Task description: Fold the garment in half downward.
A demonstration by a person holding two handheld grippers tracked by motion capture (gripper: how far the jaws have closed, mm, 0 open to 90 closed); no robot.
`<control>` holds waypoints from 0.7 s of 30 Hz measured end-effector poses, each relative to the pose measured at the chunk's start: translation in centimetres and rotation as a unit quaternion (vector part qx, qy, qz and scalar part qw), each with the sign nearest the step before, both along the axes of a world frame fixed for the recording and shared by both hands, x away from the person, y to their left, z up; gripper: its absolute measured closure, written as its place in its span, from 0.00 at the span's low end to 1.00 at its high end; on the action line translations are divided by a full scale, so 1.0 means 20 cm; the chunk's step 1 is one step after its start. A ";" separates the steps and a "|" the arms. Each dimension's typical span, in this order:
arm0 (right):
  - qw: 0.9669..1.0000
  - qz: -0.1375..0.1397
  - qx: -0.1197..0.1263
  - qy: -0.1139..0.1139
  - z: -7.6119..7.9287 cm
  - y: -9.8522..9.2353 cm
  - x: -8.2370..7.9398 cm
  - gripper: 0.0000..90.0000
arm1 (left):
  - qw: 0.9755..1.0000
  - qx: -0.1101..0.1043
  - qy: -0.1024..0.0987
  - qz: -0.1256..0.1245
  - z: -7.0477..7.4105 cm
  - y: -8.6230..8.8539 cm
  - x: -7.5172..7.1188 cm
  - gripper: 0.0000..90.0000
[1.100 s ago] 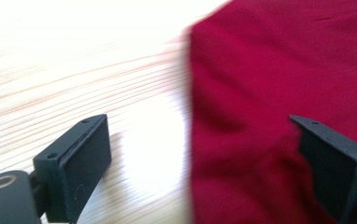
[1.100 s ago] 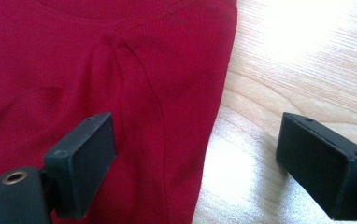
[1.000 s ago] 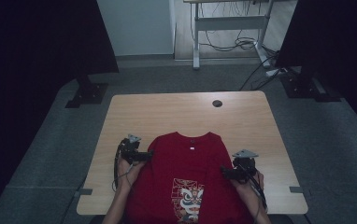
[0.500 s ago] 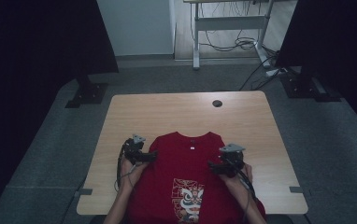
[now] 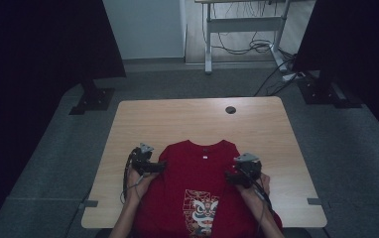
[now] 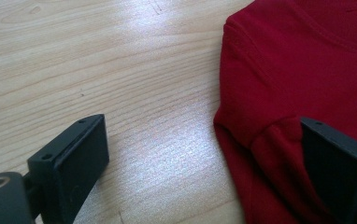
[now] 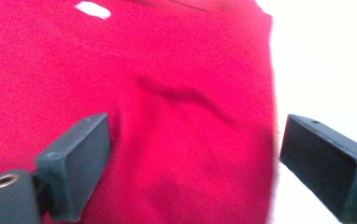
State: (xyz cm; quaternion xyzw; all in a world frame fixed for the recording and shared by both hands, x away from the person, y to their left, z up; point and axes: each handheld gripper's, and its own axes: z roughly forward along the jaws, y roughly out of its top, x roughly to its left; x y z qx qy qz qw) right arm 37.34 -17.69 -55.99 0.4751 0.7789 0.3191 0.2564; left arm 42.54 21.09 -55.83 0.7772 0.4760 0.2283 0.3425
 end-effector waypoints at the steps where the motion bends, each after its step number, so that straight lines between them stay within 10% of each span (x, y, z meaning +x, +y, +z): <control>1: 1.000 -0.026 -0.006 0.001 0.01 -0.13 -0.01 0.10 | 1.000 0.000 0.000 0.000 0.00 0.00 0.00 0.08; 3: 0.998 -0.062 -0.010 -0.002 0.01 -0.30 -0.02 0.14 | 1.000 0.000 0.000 0.000 0.00 0.00 0.00 0.08; 9: 0.996 -0.084 0.008 0.003 0.01 -0.40 -0.03 0.15 | 1.000 0.000 0.000 0.000 0.00 0.00 0.00 0.08; 15: 0.998 -0.056 0.015 -0.011 0.04 -0.33 -0.04 0.16 | 1.000 0.000 0.000 -0.001 0.00 0.00 0.00 0.07; 18: 1.000 0.001 0.011 0.003 0.02 -0.12 0.04 0.13 | 1.000 0.000 0.000 -0.001 0.00 0.00 0.00 0.07; 21: 1.000 -0.013 -0.006 0.001 0.01 -0.12 0.06 0.16 | 1.000 0.000 0.000 -0.001 0.00 0.00 0.00 0.08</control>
